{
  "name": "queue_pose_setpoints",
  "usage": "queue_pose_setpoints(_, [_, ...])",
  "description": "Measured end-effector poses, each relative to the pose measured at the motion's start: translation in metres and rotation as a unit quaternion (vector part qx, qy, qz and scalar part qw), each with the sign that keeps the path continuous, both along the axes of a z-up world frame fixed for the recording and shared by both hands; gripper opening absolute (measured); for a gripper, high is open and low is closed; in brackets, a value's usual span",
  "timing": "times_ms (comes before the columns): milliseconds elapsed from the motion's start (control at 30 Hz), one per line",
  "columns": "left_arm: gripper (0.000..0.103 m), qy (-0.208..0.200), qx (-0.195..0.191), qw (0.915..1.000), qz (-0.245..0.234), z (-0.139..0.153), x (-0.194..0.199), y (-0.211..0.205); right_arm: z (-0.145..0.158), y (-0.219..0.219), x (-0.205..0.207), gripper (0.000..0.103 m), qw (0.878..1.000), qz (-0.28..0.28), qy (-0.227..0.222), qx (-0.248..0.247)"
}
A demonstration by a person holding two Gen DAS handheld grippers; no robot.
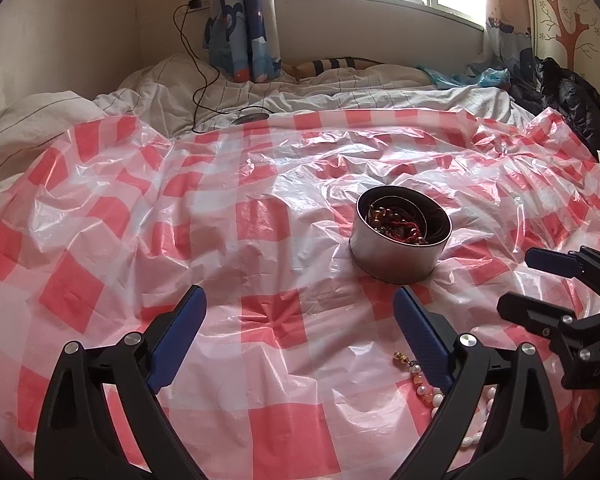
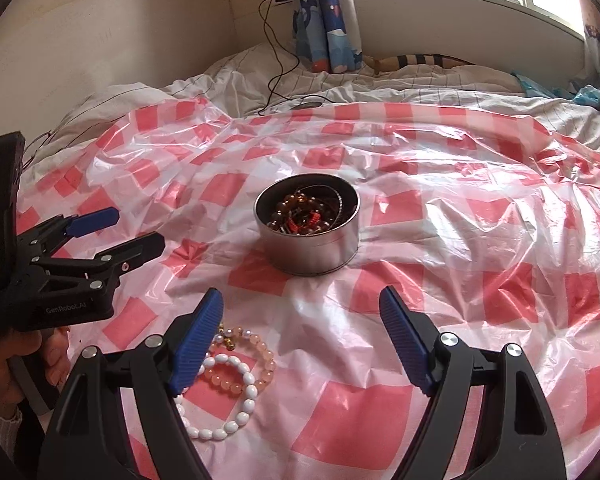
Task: Organize jewelry
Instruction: 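Move the open right tool over the white bead bracelet and close on it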
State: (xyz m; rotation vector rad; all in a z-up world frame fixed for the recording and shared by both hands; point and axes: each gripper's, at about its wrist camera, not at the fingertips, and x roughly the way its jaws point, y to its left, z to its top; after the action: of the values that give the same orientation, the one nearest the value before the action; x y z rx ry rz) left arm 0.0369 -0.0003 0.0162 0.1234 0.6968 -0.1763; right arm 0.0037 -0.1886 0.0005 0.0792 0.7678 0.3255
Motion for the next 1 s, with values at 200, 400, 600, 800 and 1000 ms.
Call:
queue_pose_setpoints(200, [0.091, -0.007, -0.001, 1.0000, -0.005, 0.004, -0.002, -0.002, -0.004, 0.018, -0.004, 0.077, 0.999, 0.044, 0.013, -0.018])
queue_pose_setpoints(400, [0.091, -0.016, -0.005, 0.9998, -0.007, 0.007, -0.005, -0.002, -0.009, 0.031, -0.008, 0.077, 0.997, 0.074, 0.024, -0.031])
queue_pose_setpoints(600, [0.092, -0.014, -0.005, 0.9999, -0.007, 0.007, -0.005, -0.002, -0.015, 0.037, -0.009, 0.077, 0.995, 0.087, 0.036, -0.044])
queue_pose_setpoints(800, [0.092, 0.007, -0.038, 0.9993, 0.000, 0.004, 0.000, 0.008, -0.027, 0.040, -0.008, 0.077, 0.989, 0.112, 0.069, -0.063])
queue_pose_setpoints(1000, [0.092, 0.031, -0.084, 0.9959, 0.016, -0.002, 0.009, 0.025, -0.039, 0.043, -0.010, 0.070, 0.983, 0.136, 0.098, -0.075])
